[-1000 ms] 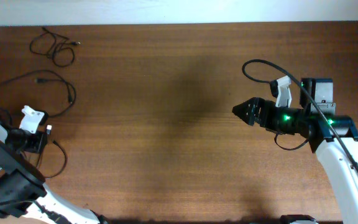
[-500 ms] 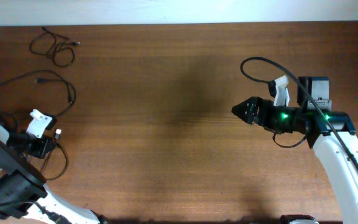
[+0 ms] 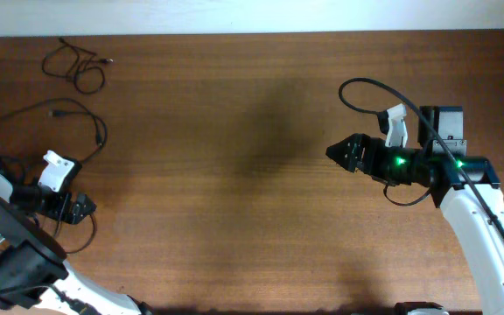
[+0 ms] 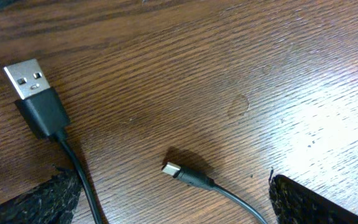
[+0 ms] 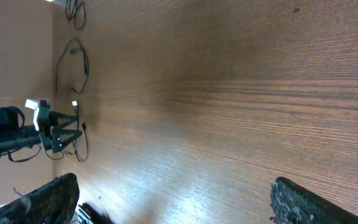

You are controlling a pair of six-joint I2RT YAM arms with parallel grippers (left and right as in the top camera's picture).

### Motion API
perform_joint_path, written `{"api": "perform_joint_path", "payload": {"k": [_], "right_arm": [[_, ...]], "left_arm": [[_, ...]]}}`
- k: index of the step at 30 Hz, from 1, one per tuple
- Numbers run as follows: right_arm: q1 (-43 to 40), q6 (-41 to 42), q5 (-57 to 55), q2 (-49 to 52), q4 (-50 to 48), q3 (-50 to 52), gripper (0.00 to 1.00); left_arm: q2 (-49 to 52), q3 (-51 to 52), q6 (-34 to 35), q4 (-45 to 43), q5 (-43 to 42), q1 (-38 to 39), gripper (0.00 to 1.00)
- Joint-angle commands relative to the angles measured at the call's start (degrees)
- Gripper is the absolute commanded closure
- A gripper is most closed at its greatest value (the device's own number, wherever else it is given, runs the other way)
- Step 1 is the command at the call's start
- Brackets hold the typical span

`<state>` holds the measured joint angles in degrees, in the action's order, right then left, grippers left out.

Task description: Untangle cables

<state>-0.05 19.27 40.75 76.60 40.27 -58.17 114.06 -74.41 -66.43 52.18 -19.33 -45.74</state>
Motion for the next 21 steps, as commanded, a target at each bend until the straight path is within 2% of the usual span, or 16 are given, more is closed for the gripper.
{"api": "perform_joint_path", "payload": {"k": [1, 5, 8, 11, 17, 19, 21], "right_arm": [[0.42, -0.17, 1.01, -0.04, -0.22, -0.35, 0.01], [0.42, -0.17, 1.01, -0.04, -0.17, -0.35, 0.01], [0.42, -0.17, 1.03, -0.04, -0.17, -0.35, 0.01], [0.42, -0.17, 1.03, -0.04, -0.09, -0.35, 0.01], [0.42, -0.17, 2.73, -1.27, 0.04, -0.35, 0.01], [0.42, -0.17, 2.69, -3.26, 0.02, -0.35, 0.01], [0.42, -0.17, 2.34, -5.90, 0.09, -0.35, 0.01]], "left_arm": [[-5.62, -1.03, -0.72, 1.14, -3.56, -0.07, 0.01], [-10.60, -1.03, -5.62, 4.15, -8.13, -0.07, 0.02], [-13.27, -1.03, -5.62, 4.72, -8.17, -0.07, 0.03], [-15.93, -1.09, -5.64, 3.74, -13.46, -0.07, 0.01], [-23.04, -4.15, -5.60, -2.51, -36.70, -0.07, 0.01], [-25.49, -4.35, -5.60, -3.15, -47.60, 0.24, 0.01], [-27.41, -4.35, -3.30, -2.43, -54.77, 1.70, 0.01]]}}
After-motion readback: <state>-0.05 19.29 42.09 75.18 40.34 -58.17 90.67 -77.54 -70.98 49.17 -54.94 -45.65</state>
